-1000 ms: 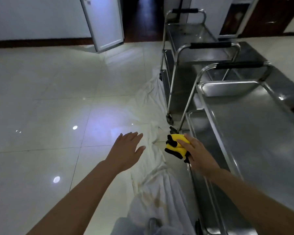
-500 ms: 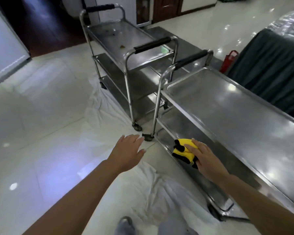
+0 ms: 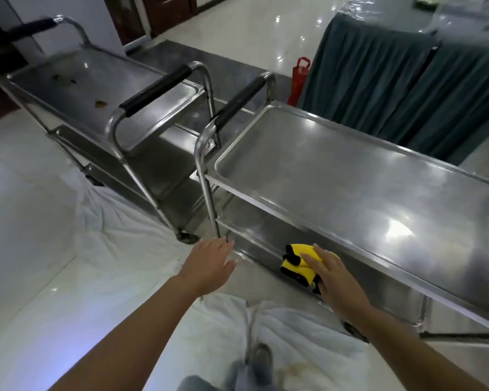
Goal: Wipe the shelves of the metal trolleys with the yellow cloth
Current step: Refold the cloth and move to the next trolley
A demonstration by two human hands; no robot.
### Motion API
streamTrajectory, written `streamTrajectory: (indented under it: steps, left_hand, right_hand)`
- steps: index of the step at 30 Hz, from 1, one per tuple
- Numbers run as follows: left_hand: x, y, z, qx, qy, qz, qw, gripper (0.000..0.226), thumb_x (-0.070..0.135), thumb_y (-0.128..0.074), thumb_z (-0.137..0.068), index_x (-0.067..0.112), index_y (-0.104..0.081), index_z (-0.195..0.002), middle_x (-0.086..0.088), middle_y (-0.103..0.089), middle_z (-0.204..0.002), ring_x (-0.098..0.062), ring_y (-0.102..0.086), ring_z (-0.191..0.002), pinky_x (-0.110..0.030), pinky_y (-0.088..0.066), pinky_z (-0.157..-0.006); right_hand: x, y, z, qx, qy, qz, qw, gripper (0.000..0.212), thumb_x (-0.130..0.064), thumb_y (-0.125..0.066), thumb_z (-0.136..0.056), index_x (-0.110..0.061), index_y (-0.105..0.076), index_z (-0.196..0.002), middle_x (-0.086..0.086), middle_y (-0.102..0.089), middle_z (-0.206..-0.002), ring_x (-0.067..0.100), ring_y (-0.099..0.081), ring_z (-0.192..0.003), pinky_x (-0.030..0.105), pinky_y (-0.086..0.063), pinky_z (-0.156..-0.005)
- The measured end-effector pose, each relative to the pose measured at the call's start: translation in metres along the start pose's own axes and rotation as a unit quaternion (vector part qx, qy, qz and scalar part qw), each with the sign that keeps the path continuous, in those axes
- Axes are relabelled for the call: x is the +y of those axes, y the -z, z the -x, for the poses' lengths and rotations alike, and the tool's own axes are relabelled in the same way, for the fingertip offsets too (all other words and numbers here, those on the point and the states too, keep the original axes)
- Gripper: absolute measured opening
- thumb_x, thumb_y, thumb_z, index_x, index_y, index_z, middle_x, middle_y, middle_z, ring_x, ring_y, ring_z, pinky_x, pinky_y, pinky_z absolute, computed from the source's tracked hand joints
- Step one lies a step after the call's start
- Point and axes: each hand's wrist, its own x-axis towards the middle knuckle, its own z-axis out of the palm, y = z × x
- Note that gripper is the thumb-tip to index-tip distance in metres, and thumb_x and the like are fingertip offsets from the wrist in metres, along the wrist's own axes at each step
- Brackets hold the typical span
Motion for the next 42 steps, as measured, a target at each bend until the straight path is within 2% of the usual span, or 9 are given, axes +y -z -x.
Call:
streamTrajectory:
  steps: [10,14,18,22,26,29,32,38,42]
  left_hand:
    - [-0.015,-0.047,-0.105,-0.036,-0.087,-0.031,0.995,0.049,0.04,-0.041,-0.099,0.021,-0.038,-0.144,-0.002,-0.041,-0.148,-0.02,-0.037,-0.135,-0.035,-0.026,-0.111]
    - [-0.036,-0.111,-0.17,-0.033,-0.11,-0.03,0.993,0.046,0.036,-0.042,-0.097,0.021,-0.041,-0.14,-0.006,-0.048,-0.142,-0.024,-0.045,-0.127,-0.037,-0.037,-0.105]
    - [-0.06,-0.186,-0.244,-0.014,-0.125,-0.044,0.991,0.053,0.038,-0.04,-0.1,0.022,-0.03,-0.149,-0.006,-0.03,-0.156,-0.021,-0.028,-0.142,-0.032,-0.019,-0.115]
    - [-0.071,-0.236,-0.318,0.065,-0.154,-0.037,0.985,0.043,0.034,-0.052,-0.095,0.014,-0.051,-0.132,-0.012,-0.049,-0.138,-0.028,-0.045,-0.127,-0.036,-0.031,-0.104]
    - [-0.081,-0.268,-0.378,0.123,-0.159,-0.031,0.979,0.045,0.045,-0.047,-0.095,0.016,-0.051,-0.13,-0.007,-0.047,-0.138,-0.027,-0.042,-0.129,-0.042,-0.032,-0.108]
    - [-0.089,-0.285,-0.413,0.163,-0.162,-0.051,0.972,0.059,0.054,-0.039,-0.095,0.019,-0.041,-0.143,-0.003,-0.036,-0.151,-0.021,-0.027,-0.142,-0.042,-0.022,-0.114]
    - [-0.095,-0.294,-0.431,0.19,-0.176,-0.015,0.966,0.063,0.058,-0.039,-0.094,0.019,-0.042,-0.143,-0.004,-0.036,-0.152,-0.023,-0.028,-0.142,-0.045,-0.021,-0.115]
    - [-0.094,-0.297,-0.433,0.226,-0.177,-0.008,0.958,0.059,0.059,-0.043,-0.091,0.022,-0.049,-0.136,-0.003,-0.043,-0.148,-0.025,-0.036,-0.137,-0.046,-0.025,-0.114]
    - [-0.096,-0.3,-0.44,0.227,-0.175,-0.003,0.958,0.061,0.062,-0.038,-0.09,0.024,-0.048,-0.137,-0.002,-0.042,-0.149,-0.023,-0.033,-0.14,-0.046,-0.022,-0.116]
  right_hand:
    - [0.029,-0.073,-0.048,0.018,-0.105,-0.018,0.994,0.065,-0.005,-0.058,-0.087,-0.027,-0.037,-0.145,0.007,-0.023,-0.156,0.035,-0.028,-0.137,0.044,-0.04,-0.101]
    - [0.06,-0.139,-0.084,0.074,-0.135,-0.03,0.988,0.07,0.002,-0.062,-0.081,-0.025,-0.042,-0.142,0.012,-0.032,-0.152,0.04,-0.031,-0.136,0.046,-0.045,-0.097]
    - [0.099,-0.211,-0.127,0.137,-0.114,-0.019,0.984,0.069,0.012,-0.066,-0.074,-0.013,-0.051,-0.136,0.02,-0.04,-0.144,0.047,-0.041,-0.126,0.052,-0.05,-0.088]
    - [0.133,-0.263,-0.173,0.212,-0.09,-0.01,0.973,0.066,0.014,-0.074,-0.063,-0.007,-0.062,-0.124,0.023,-0.053,-0.133,0.05,-0.054,-0.112,0.055,-0.052,-0.083]
    - [0.15,-0.287,-0.211,0.266,-0.058,0.025,0.962,0.047,-0.011,-0.061,-0.074,-0.009,-0.065,-0.121,0.018,-0.056,-0.132,0.046,-0.052,-0.118,0.058,-0.049,-0.087]
    - [0.16,-0.299,-0.228,0.278,-0.059,0.076,0.956,0.054,-0.036,-0.055,-0.077,-0.016,-0.062,-0.126,0.013,-0.056,-0.134,0.044,-0.047,-0.125,0.062,-0.045,-0.09]
    - [0.166,-0.306,-0.239,0.261,-0.088,0.086,0.957,0.061,-0.05,-0.052,-0.078,-0.027,-0.053,-0.135,0.006,-0.046,-0.144,0.04,-0.034,-0.136,0.063,-0.032,-0.101]
    - [0.17,-0.308,-0.241,0.203,-0.137,0.109,0.963,0.063,-0.052,-0.046,-0.087,-0.04,-0.028,-0.145,-0.004,-0.019,-0.158,0.029,-0.009,-0.147,0.054,-0.02,-0.111]
    - [0.164,-0.311,-0.25,0.211,-0.179,0.106,0.955,0.066,-0.058,-0.04,-0.085,-0.038,-0.028,-0.146,-0.003,-0.019,-0.158,0.027,-0.007,-0.147,0.057,-0.02,-0.111]
